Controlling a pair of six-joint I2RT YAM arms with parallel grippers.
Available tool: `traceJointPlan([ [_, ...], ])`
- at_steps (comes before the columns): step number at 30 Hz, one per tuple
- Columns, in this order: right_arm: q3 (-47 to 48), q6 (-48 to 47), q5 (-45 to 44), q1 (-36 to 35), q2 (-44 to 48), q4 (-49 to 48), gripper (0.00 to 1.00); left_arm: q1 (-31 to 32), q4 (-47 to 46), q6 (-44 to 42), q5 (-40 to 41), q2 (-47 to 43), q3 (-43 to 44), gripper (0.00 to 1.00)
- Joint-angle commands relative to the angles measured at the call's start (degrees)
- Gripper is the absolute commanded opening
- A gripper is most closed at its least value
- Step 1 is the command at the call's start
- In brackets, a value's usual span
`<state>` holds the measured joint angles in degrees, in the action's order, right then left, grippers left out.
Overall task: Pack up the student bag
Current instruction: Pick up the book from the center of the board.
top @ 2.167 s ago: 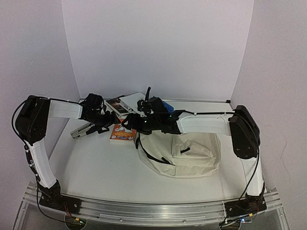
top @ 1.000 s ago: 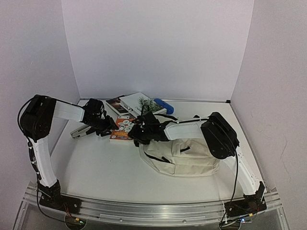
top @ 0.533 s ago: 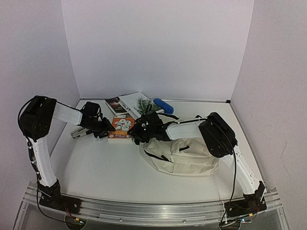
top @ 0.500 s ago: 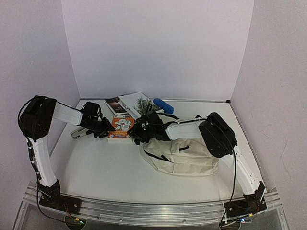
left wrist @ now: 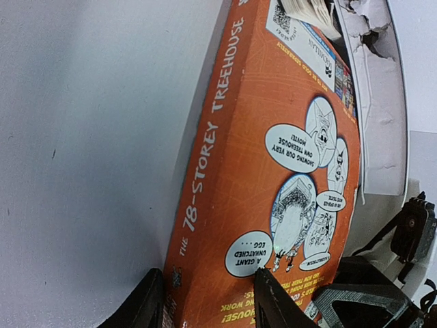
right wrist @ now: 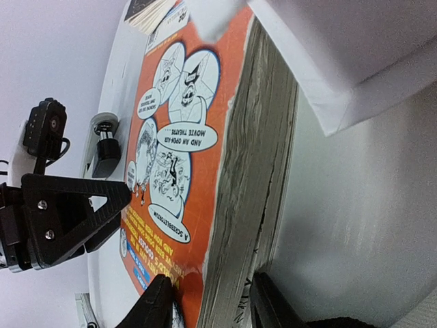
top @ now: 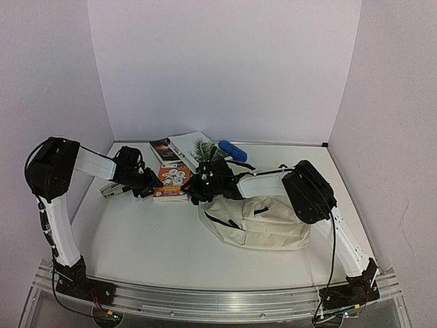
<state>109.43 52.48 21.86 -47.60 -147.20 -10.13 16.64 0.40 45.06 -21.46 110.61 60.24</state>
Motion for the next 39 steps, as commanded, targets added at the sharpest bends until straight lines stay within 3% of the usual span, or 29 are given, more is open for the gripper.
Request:
traceJointPlan([
  [1,1.87,-0.74,10.34,-3.2,-2.17,-8.4,0.34,3.92,-3.79,1.78,-15.36,-2.91,-0.98,0.44],
  [16,-2.4,1.61,16.58,-3.0,-0.29,-15.42,0.36,3.92,-6.77,4.55,-20.74,-4.98,-3.21,0.44],
  [21,-5.21,2.24,16.31,-2.99,2.03,-17.36,0.17,3.92,-7.12,5.29,-20.27,-6.97,-4.67,0.44],
  [25,-9.84,4.22,16.68,-2.99,5.75,-21.87,0.08,3.84,-1.99,3.55,-15.31,-10.78,-6.2,0.47],
  [28,-13.61,6.59,16.8,-3.01,8.58,-25.69,0.0,3.83,-1.04,3.54,-13.18,-14.23,-8.97,0.55],
  [35,-22.89,9.53,16.85,-3.02,16.67,-33.95,0.0,3.83,-0.75,3.43,-9.02,-25.39,-14.96,0.8],
  [39,-26.63,10.33,17.59,-3.02,21.13,-37.26,0.0,3.85,1.4,2.13,-9.15,-31.04,-15.1,0.88],
])
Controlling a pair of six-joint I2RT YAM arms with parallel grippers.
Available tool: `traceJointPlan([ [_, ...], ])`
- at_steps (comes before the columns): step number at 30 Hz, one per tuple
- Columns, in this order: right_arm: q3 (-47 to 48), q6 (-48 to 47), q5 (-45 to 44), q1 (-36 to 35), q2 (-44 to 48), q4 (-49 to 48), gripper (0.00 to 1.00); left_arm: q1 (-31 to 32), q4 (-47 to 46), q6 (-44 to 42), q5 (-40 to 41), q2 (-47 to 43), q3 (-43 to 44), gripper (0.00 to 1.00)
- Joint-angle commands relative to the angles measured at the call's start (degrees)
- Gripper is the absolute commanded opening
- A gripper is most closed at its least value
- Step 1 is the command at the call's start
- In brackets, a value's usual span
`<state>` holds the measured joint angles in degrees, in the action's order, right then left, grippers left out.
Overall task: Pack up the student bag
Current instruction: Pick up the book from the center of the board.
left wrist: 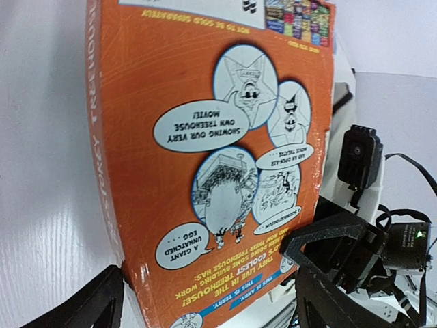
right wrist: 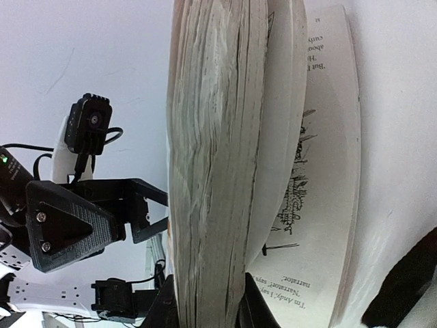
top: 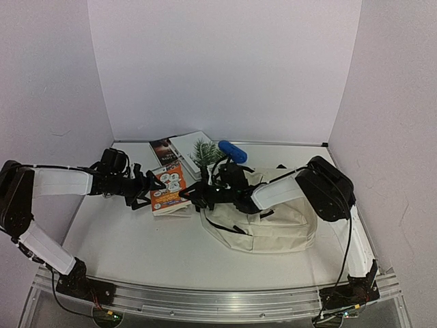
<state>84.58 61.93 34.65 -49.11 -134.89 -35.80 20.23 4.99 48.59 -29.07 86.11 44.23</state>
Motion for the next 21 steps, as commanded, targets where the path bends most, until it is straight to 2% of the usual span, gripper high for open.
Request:
traceJointPlan([
  [1,-2.66,1.19,4.86,-1.5,9.92,-12.54,0.0,0.26,-2.67,-1.79,-1.58,-7.58,1.18,0.89],
  [12,-7.84,1.04,2.56,-1.51,20.04,-17.46,0.0,-0.26,6.41,-3.37,4.37,-17.35,6.01,0.96],
  [21,-8.16,0.13,4.37,-1.52,23.49,-20.41,0.0,-0.27,3.54,-3.71,-4.05,-19.07,8.29,0.99],
])
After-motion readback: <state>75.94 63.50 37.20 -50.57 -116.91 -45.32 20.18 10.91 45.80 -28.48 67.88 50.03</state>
